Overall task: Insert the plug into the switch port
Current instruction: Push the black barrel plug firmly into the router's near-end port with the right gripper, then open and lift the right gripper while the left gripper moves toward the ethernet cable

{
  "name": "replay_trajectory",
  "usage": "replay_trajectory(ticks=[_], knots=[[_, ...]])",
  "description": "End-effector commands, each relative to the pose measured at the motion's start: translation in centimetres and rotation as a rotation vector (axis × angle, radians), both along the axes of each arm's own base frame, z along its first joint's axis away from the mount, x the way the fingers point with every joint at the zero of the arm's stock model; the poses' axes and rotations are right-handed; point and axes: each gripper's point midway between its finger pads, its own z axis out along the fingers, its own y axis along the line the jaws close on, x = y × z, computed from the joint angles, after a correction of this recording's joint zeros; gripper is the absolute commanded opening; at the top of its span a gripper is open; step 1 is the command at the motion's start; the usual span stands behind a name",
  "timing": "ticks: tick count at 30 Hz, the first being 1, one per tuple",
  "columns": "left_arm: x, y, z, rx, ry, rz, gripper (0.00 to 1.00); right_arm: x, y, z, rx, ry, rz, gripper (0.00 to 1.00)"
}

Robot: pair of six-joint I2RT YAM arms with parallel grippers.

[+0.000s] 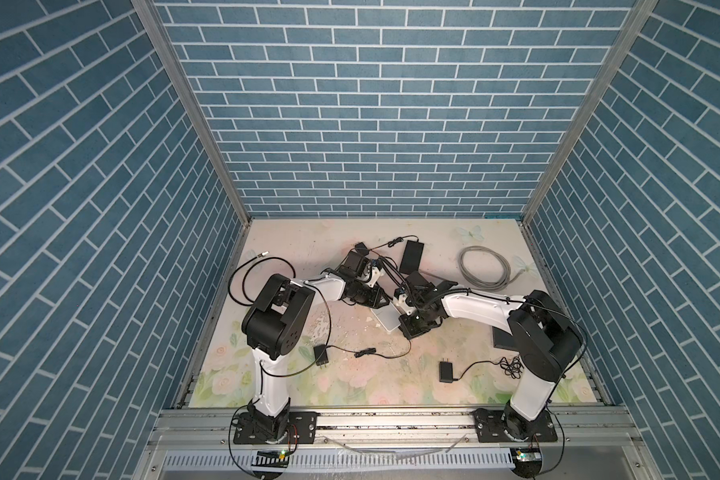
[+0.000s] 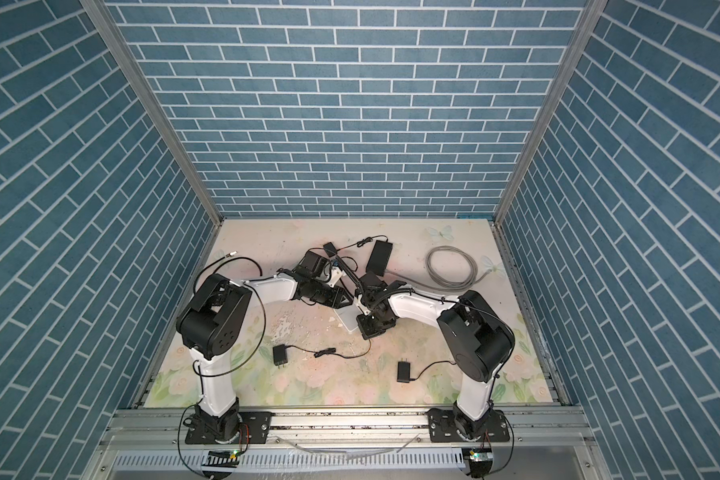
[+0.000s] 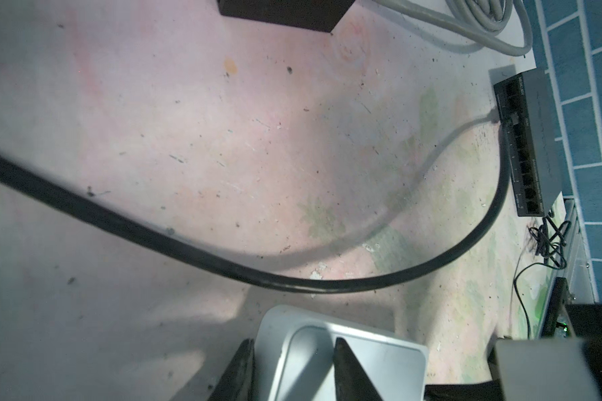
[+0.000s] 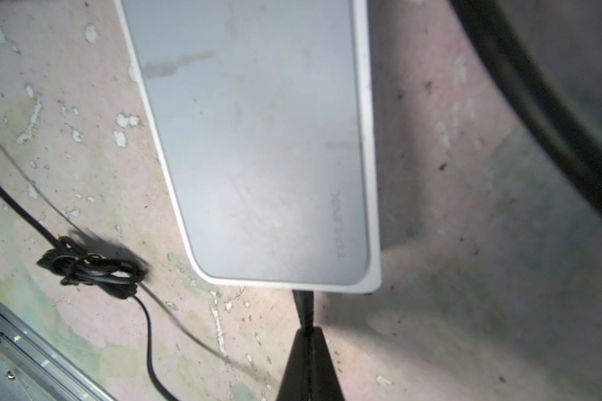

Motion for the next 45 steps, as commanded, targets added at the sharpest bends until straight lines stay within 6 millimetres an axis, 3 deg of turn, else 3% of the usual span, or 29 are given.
replay_trajectory(ticks=[1, 6, 10, 18, 23, 25, 28, 32, 35, 39, 45], knots=[[-8.9, -0.7, -1.8, -0.006, 0.332, -0.117, 0.38, 9.2, 6.4, 7.8, 0.316, -0.387, -0.049, 0.05], [-7.1, 1.1, -2.4, 0.056, 0.326, -0.016, 0.40, 8.6, 6.0, 8.8, 0.312, -0.385, -0.035, 0.12], [-4.9, 3.1, -2.2, 0.112, 0.275, 0.084, 0.44, 7.2, 4.6, 8.3, 0.281, -0.361, -0.023, 0.20], [-0.9, 3.8, 1.6, 0.084, 0.151, 0.175, 0.53, 5.3, 1.5, 8.4, 0.240, -0.369, -0.050, 0.30], [1.1, 5.7, 4.3, 0.110, 0.056, 0.265, 0.57, 4.9, 1.1, 8.3, 0.232, -0.352, -0.043, 0.40], [1.7, 7.3, 5.4, 0.145, 0.015, 0.319, 0.58, 4.7, 1.4, 7.9, 0.240, -0.329, -0.040, 0.43], [2.4, 11.5, 7.0, 0.271, -0.077, 0.444, 0.59, 4.6, 1.6, 7.4, 0.253, -0.311, -0.060, 0.45], [2.3, 20.0, 8.4, 0.582, -0.176, 0.632, 0.61, 4.8, 1.7, 7.5, 0.278, -0.324, -0.082, 0.46], [1.6, 25.1, 7.7, 0.754, -0.144, 0.653, 0.59, 4.9, 1.8, 7.5, 0.280, -0.327, -0.079, 0.45], [1.4, 28.4, 6.8, 0.942, -0.135, 0.541, 0.58, 5.0, 2.4, 7.4, 0.294, -0.318, -0.061, 0.45], [1.8, 29.8, 4.5, 1.096, -0.131, 0.221, 0.54, 5.1, 3.4, 7.7, 0.309, -0.303, -0.009, 0.45]])
